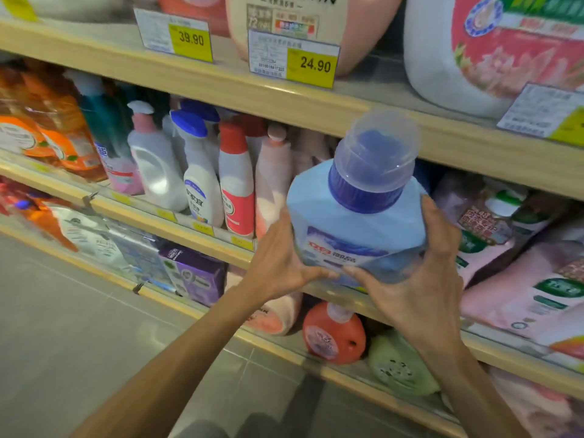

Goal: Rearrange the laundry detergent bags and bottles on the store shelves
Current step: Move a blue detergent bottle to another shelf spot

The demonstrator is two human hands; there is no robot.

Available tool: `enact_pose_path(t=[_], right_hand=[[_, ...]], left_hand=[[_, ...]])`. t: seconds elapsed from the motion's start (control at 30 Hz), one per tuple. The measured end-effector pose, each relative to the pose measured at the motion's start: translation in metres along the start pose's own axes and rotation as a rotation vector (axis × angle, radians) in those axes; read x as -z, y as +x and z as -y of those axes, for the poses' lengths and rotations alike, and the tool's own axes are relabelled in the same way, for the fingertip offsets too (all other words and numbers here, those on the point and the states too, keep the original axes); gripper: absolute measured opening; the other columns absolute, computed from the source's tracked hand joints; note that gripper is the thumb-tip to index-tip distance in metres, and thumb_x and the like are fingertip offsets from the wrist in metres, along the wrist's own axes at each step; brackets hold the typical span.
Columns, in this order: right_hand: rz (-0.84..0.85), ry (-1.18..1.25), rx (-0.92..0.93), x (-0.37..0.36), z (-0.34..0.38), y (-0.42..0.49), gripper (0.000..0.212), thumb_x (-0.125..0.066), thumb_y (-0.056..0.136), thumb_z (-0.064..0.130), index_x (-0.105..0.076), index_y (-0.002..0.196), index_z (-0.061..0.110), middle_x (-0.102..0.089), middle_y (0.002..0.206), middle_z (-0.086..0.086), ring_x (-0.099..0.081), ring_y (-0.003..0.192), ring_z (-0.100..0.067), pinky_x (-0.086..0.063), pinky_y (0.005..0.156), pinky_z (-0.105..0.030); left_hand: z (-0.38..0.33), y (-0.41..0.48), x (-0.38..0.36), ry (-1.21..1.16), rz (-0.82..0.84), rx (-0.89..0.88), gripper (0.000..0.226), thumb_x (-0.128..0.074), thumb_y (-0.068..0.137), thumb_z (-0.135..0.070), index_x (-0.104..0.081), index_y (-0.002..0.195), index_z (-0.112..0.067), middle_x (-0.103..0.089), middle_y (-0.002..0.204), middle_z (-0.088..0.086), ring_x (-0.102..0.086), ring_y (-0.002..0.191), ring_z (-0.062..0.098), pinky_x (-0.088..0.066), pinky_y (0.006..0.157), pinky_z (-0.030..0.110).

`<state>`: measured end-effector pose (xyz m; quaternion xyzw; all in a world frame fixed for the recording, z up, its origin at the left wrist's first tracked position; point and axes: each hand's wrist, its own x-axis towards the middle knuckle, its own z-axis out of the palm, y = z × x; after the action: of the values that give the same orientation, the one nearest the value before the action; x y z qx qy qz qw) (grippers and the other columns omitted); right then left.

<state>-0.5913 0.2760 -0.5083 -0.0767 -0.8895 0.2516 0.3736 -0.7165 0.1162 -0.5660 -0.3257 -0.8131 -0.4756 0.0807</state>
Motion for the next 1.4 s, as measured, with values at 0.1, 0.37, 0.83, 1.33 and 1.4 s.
enact_pose_path(t=[0.1, 0.37, 0.83, 1.33, 1.4], right_hand=[[0.104, 0.033, -0.061, 0.025, 0.034, 0.015, 0.122, -0.095, 0.05, 0.041, -0.011, 0.138, 0.052, -0.045, 0.138, -0.013, -0.042, 0.116, -0.012, -0.052, 0.082, -0.046], [0.286, 0.092, -0.147, 0.095, 0.111, 0.048, 0.115, -0.087, 0.058, 0.055, -0.024, 0.151, 0.034, -0.038, 0.137, 0.014, -0.038, 0.12, 0.008, -0.039, 0.079, 0.001], [0.391, 0.352, -0.435, 0.235, 0.22, 0.083, 0.122, -0.093, 0.054, 0.051, -0.026, 0.153, 0.03, -0.038, 0.152, 0.012, -0.039, 0.14, -0.008, -0.047, 0.105, -0.048], [0.351, 0.52, -0.54, 0.416, 0.306, -0.016, 0.1, -0.095, 0.057, 0.038, -0.037, 0.138, 0.039, -0.052, 0.132, 0.024, -0.052, 0.122, 0.004, -0.051, 0.099, -0.034], [0.329, 0.55, -0.531, 0.439, 0.311, -0.03, 0.101, -0.096, 0.056, 0.038, -0.038, 0.138, 0.04, -0.053, 0.133, 0.023, -0.053, 0.123, 0.002, -0.052, 0.099, -0.041]], left_hand=[[-0.026, -0.006, 0.036, -0.038, 0.117, 0.143, 0.101, -0.094, 0.054, -0.052, -0.038, 0.133, -0.026, -0.058, 0.126, -0.006, -0.055, 0.104, -0.008, -0.051, 0.086, 0.01], [-0.111, -0.025, 0.116, -0.266, 0.282, 0.378, 0.103, -0.09, 0.055, -0.059, -0.026, 0.135, -0.051, -0.059, 0.122, -0.032, -0.059, 0.112, -0.012, -0.057, 0.088, 0.021], [-0.285, -0.062, 0.227, -0.66, 0.283, 0.685, 0.094, -0.093, 0.062, -0.02, -0.038, 0.139, -0.022, -0.07, 0.122, 0.005, -0.071, 0.109, 0.029, -0.059, 0.088, 0.053], [-0.493, -0.196, 0.265, -0.685, 0.156, 0.677, 0.063, -0.083, 0.072, 0.003, -0.054, 0.119, -0.027, -0.078, 0.102, -0.006, -0.076, 0.092, 0.013, -0.06, 0.071, 0.023], [-0.515, -0.21, 0.267, -0.672, 0.161, 0.646, 0.059, -0.079, 0.073, 0.003, -0.053, 0.115, -0.03, -0.078, 0.096, -0.01, -0.076, 0.086, 0.008, -0.058, 0.068, 0.019]])
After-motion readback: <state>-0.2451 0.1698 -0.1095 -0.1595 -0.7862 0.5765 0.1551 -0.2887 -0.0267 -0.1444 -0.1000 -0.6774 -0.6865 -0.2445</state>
